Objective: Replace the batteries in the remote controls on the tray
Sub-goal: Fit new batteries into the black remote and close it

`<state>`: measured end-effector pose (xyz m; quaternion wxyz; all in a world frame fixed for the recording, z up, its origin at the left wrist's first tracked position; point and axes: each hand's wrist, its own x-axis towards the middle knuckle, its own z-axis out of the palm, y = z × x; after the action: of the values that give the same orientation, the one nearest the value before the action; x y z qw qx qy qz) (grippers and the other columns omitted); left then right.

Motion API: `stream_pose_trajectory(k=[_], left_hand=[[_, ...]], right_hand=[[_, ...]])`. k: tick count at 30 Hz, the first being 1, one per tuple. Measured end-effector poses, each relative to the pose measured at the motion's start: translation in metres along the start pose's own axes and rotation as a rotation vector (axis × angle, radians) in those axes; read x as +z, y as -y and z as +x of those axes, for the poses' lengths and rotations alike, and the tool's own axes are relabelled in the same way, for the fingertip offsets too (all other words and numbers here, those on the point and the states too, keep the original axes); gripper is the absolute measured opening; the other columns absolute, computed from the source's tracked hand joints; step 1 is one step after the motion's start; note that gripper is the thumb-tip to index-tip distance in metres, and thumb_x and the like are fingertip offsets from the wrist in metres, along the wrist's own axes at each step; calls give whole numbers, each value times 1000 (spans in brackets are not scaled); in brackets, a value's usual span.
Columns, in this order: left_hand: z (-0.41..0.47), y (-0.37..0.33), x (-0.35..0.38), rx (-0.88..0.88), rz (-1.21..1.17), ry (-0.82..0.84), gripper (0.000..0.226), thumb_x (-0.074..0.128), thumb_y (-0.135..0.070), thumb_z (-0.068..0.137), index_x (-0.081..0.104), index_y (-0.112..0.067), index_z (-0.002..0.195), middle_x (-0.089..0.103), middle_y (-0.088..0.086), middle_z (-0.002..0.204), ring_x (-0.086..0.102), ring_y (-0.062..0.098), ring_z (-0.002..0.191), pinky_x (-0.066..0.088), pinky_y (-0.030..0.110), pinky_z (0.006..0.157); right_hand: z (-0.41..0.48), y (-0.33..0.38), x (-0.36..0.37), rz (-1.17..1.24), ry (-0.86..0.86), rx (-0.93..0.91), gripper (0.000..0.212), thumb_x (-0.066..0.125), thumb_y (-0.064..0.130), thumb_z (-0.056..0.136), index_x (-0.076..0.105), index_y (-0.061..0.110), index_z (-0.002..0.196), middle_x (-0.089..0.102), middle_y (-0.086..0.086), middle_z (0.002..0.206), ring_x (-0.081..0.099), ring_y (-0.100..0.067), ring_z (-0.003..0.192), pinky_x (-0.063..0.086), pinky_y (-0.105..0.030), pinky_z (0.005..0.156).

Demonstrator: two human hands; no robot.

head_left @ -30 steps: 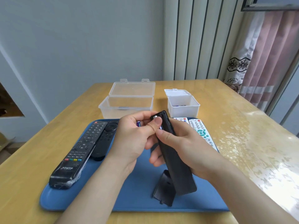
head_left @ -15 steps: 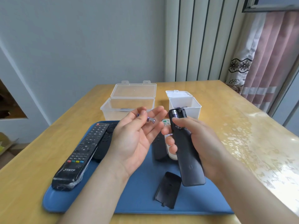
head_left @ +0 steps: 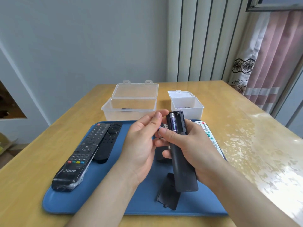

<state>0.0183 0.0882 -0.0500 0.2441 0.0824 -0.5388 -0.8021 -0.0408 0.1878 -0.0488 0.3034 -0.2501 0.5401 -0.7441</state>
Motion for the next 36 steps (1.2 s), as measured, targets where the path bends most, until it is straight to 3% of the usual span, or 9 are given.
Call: stream_pose_trajectory(k=[3,5,9,15,20,25,30,33,36], left_hand=[[3,-4,-8,111,175,-7,31,68,-24,84,63,-17,114,64,-2,87,52,20,69,49,29,59],[7,-8,-20,342,574,10,40,73,-20,75,63,-31,112,60,-7,107,54,13,86,50,24,75],[5,-9,-20,600,1028,85,31,71,-19,74,68,-29,103,57,-15,112,56,7,103,51,20,79],[7,-6,-22,619,1010,19,26,74,-21,73,69,-24,98,63,-21,103,60,3,100,54,24,81],[1,-7,-12,539,786,-122,37,80,-17,71,65,-28,103,69,-15,98,65,7,97,54,26,85],[-14,0,7,522,812,26,40,81,-10,74,65,-42,92,66,-20,111,65,4,74,56,21,50],[-11,-4,3,488,818,35,33,83,-6,70,76,-24,96,64,-16,118,52,-7,111,45,0,57],[-9,-6,3,544,873,36,29,84,-11,69,77,-16,96,62,-15,118,45,5,112,42,-4,62],[-7,-4,0,558,914,-10,25,84,-16,68,77,-18,93,61,-9,116,45,12,106,37,-7,66]], right_hand=[[2,1,-3,62,-41,14,22,68,4,87,61,1,108,63,-8,67,55,-15,50,45,-24,43],[3,3,-7,124,-61,45,26,68,4,88,59,3,112,59,-7,63,50,-14,47,43,-23,42],[5,3,-9,148,-67,39,23,66,4,89,59,-1,110,61,-15,78,48,-13,50,43,-22,42],[6,3,-10,125,-74,34,37,67,8,88,55,-3,122,62,-16,81,47,-15,50,42,-23,43],[2,6,-5,211,-110,175,47,51,48,97,64,4,105,58,-14,68,47,-23,49,41,-25,43],[0,5,-5,60,-110,145,68,35,62,96,72,5,87,68,-12,78,58,-31,65,49,-29,53],[-1,6,-4,72,-115,150,71,35,65,94,72,5,90,67,-11,75,55,-27,57,47,-26,48],[-1,7,-3,119,-113,148,72,37,66,93,69,3,104,64,-11,73,52,-24,47,45,-25,46],[-1,7,-3,122,-100,127,69,39,67,92,68,5,97,61,-10,73,49,-23,47,43,-26,45]])
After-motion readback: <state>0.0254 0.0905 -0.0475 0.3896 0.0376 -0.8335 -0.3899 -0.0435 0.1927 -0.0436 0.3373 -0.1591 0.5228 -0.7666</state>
